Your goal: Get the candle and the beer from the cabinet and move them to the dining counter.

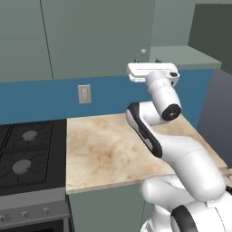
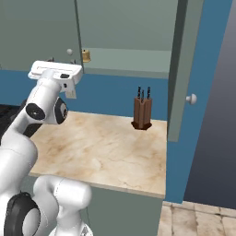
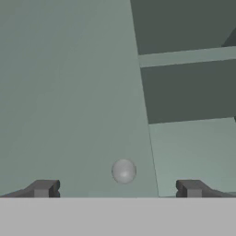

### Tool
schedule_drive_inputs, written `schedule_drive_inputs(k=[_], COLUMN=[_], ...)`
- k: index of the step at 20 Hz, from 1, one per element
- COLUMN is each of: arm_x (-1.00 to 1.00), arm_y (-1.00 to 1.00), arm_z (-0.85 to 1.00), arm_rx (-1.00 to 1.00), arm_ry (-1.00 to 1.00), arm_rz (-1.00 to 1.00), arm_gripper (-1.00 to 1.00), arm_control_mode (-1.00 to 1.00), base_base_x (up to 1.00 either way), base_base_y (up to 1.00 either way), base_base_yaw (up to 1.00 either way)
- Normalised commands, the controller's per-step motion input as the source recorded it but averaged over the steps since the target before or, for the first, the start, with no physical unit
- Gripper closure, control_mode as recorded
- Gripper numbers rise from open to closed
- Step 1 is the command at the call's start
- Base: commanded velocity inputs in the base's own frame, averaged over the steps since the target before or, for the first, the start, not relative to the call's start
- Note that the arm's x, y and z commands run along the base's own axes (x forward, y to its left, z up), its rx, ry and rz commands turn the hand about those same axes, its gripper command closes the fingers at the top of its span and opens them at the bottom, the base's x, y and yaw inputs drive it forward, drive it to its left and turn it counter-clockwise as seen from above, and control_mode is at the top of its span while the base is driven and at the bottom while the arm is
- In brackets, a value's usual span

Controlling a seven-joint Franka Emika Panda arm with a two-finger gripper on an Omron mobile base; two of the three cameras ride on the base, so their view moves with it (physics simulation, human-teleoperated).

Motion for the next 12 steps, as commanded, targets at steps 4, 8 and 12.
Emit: schedule_drive_inputs(k=[4,8,12], arm_x=[0.12,0.13,0.14], arm_y=[0.00,0.00,0.00], arm_z=[0.19,0.04,0.00], arm_rx=[0.00,0.00,0.00], arm_ry=[0.00,0.00,0.00], arm_rz=[-0.07,-0.05,-0.03], arm_gripper=[-1.00,-1.00,-1.00], arm_control_mode=[-1.00,-1.00,-1.00], base_base_x=[0.00,0.00,0.00], base_base_y=[0.00,0.00,0.00], base_base_yaw=[0.00,0.00,0.00])
